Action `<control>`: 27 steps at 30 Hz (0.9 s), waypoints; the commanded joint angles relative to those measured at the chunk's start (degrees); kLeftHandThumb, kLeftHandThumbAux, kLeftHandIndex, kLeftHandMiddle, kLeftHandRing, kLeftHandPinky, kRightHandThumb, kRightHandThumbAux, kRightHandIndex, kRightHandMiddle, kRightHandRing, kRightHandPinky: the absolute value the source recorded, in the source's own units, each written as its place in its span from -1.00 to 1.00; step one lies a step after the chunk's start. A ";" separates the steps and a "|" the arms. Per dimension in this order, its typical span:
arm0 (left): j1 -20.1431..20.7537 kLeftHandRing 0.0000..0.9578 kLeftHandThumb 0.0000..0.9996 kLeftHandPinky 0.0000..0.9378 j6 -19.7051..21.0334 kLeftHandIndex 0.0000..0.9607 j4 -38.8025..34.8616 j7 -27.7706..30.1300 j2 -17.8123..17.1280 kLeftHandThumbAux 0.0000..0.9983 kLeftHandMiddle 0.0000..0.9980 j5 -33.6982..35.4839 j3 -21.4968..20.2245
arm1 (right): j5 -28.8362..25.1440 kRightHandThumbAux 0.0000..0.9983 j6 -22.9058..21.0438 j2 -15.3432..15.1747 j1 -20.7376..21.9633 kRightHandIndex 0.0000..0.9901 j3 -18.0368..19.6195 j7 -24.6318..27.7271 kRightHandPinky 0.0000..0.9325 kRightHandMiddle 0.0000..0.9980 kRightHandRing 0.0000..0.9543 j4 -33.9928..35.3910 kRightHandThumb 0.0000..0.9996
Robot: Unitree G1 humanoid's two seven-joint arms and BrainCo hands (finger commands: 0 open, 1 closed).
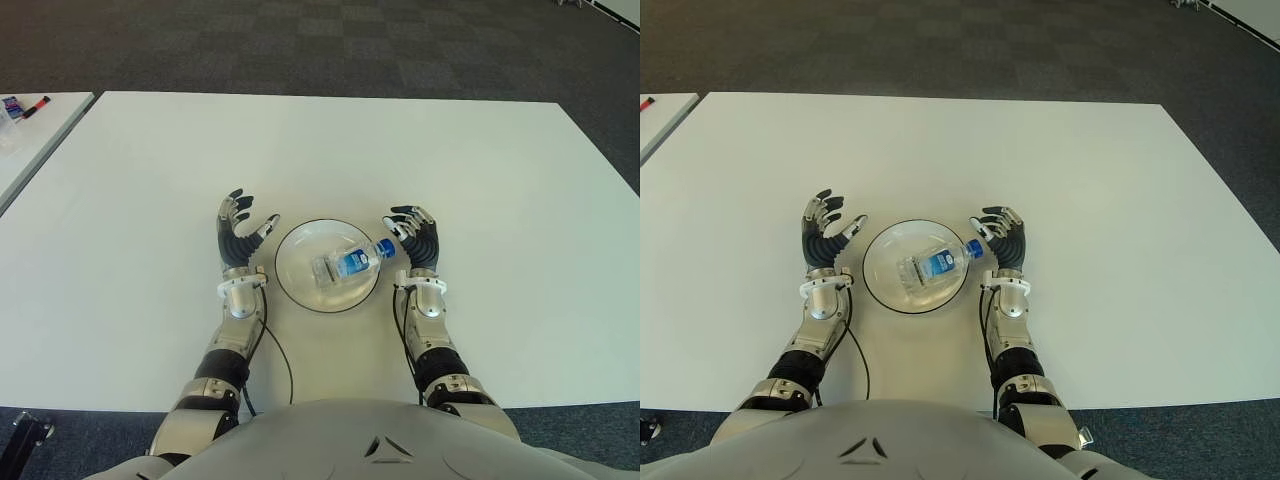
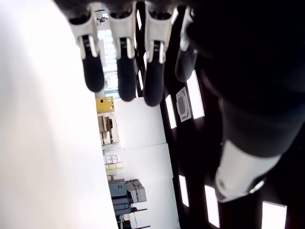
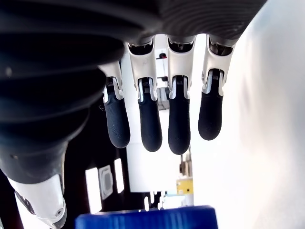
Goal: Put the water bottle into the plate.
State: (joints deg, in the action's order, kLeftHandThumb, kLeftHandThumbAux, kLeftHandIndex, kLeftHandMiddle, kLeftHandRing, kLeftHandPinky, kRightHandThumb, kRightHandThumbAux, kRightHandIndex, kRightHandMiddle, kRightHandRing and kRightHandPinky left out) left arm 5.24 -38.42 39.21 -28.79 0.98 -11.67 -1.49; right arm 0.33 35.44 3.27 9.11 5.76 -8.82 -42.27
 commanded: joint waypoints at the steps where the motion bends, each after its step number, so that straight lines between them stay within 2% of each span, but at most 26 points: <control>1: -1.05 -0.39 -1.00 -0.41 -0.12 -0.55 -0.09 0.48 0.76 0.61 -0.38 0.45 -0.27 | -0.51 0.45 -1.71 0.22 -2.71 -0.16 0.53 -0.03 -0.02 -0.15 -0.06 -2.25 0.40; 16: -1.25 -0.45 -1.00 -0.46 -0.41 -0.55 0.74 3.81 1.33 0.67 -0.43 2.90 -0.80 | -0.72 0.45 -1.73 0.52 -2.61 -0.16 0.50 0.20 -0.04 -0.16 -0.08 -2.37 0.41; 25: -1.05 -0.38 -0.99 -0.33 -0.52 -0.50 1.48 7.29 2.03 0.79 -0.39 6.50 -1.67 | -0.65 0.45 -1.57 0.72 -2.60 -0.15 0.48 -0.15 -0.03 -0.16 -0.08 -2.43 0.41; 27: -0.72 -0.35 -0.89 -0.28 -0.69 -0.47 1.88 8.09 2.33 0.80 -0.37 7.49 -2.08 | -0.57 0.45 -1.55 0.70 -2.63 -0.15 0.46 -0.23 -0.03 -0.16 -0.08 -2.45 0.41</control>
State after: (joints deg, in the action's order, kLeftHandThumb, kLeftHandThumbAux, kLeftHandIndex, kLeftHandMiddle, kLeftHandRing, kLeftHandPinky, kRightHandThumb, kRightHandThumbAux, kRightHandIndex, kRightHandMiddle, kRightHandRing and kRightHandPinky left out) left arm 4.51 -39.18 39.83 -22.32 2.78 -5.87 -2.92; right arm 0.17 35.49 3.36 9.13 5.75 -8.72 -42.33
